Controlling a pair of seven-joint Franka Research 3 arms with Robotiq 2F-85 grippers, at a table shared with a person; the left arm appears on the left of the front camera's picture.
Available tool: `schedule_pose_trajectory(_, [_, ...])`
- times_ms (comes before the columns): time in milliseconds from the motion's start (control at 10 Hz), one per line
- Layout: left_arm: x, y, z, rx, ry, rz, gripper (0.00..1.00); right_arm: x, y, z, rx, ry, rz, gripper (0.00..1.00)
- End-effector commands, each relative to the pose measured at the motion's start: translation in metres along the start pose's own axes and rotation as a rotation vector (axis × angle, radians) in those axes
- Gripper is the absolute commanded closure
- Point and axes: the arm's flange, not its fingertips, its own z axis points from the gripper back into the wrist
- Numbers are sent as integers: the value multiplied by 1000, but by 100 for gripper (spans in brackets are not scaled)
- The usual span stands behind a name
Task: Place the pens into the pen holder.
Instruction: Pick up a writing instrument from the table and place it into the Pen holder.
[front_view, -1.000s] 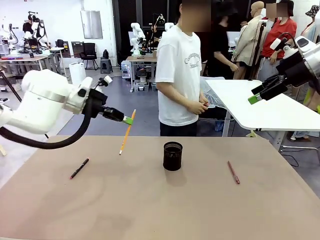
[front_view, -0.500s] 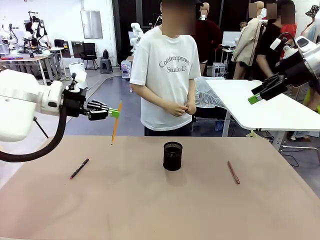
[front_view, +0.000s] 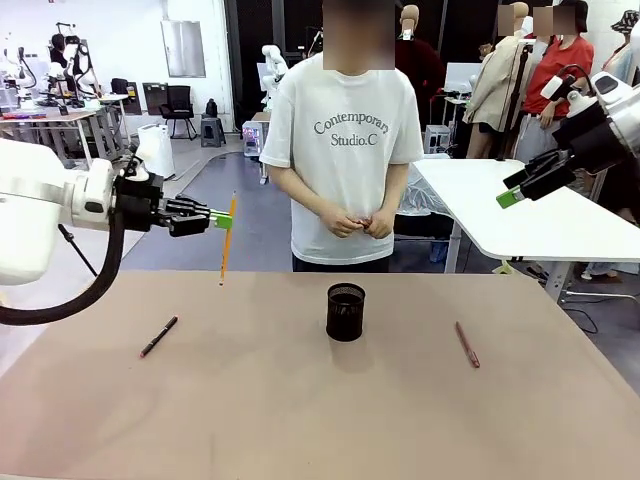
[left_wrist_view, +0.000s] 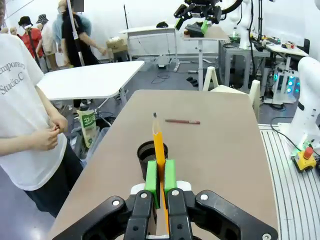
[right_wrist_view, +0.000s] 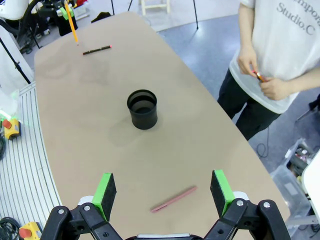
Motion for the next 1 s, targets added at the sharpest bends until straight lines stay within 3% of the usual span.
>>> schedule_pose_trajectory(0, [2,0,-1,1,8,-20,100,3,-1,1,-4,-3,2,0])
schedule_pose_trajectory(400, [1,9,3,-9,-33,-23,100,3,-1,1,-4,-3,2,0])
schedule_pose_trajectory(900, [23,-4,80,90,-77,-63,100,3,-1,1,-4,-3,2,0])
